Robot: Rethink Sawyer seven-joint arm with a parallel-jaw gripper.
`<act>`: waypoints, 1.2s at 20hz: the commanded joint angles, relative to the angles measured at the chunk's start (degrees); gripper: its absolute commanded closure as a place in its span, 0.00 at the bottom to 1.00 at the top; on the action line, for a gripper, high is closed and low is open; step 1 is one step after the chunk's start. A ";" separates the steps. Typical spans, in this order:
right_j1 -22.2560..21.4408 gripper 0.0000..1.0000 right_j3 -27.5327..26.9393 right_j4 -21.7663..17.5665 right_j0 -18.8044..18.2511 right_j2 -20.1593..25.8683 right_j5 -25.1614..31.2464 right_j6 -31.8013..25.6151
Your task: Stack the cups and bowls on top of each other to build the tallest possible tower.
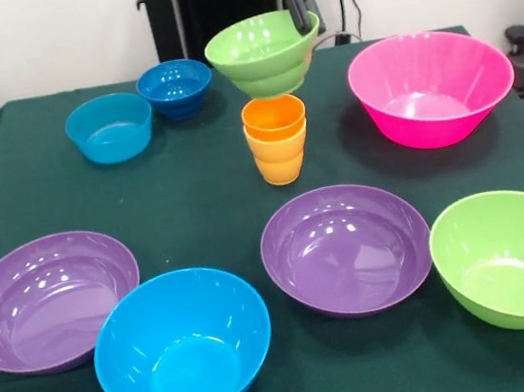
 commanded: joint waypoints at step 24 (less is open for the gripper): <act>8.12 1.00 -7.06 -0.43 -0.98 5.66 5.53 10.86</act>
